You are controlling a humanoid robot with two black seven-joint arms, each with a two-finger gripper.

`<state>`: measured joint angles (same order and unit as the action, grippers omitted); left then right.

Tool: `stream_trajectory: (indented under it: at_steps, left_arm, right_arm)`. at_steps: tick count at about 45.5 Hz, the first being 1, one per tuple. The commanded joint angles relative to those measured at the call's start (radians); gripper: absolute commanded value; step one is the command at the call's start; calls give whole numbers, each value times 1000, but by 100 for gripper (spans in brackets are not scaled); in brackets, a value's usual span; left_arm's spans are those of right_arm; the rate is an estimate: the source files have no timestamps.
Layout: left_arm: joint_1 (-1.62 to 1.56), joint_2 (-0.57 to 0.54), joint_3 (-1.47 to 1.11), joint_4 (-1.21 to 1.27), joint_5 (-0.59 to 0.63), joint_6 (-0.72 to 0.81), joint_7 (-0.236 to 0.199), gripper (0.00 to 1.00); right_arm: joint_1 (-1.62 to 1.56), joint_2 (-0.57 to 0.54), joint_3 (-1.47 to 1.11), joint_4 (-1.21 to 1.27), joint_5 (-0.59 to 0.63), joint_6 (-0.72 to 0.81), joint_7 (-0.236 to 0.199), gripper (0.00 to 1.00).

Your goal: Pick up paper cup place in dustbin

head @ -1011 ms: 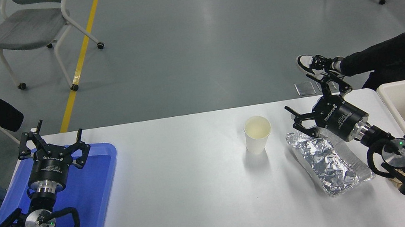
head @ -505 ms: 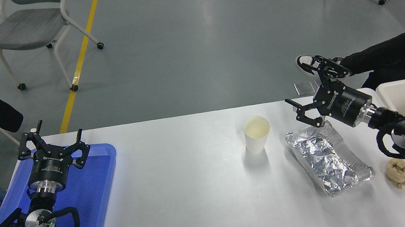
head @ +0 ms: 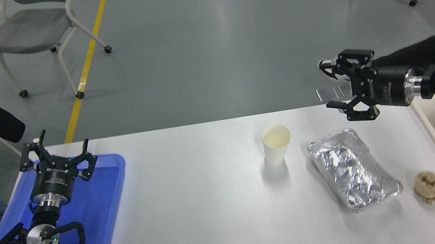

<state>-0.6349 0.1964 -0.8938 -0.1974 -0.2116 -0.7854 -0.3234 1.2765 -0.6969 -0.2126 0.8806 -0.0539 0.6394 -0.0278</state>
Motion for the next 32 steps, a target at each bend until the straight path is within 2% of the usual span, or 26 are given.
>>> stream_trajectory:
  at_steps: [1, 9, 16, 23, 32]
  left_arm:
    - [0, 0, 1, -1, 0, 0, 0, 100]
    - [1, 0, 1, -1, 0, 0, 0, 100]
    - [1, 0, -1, 3, 0, 0, 0, 100]
    - [1, 0, -1, 0, 0, 0, 0, 100]
    - [1, 2, 1, 3, 0, 0, 0, 100]
  right_arm:
    - [306, 2, -399, 99, -121, -1, 0, 100]
    - [441, 23, -505, 238, -213, -14, -3, 100]
    - [553, 114, -614, 285, -284, -18, -4, 100]
    - [675, 240, -763, 311, -293, -17, -3, 100]
    - [828, 346, -890, 446, -293, -9, -4, 100]
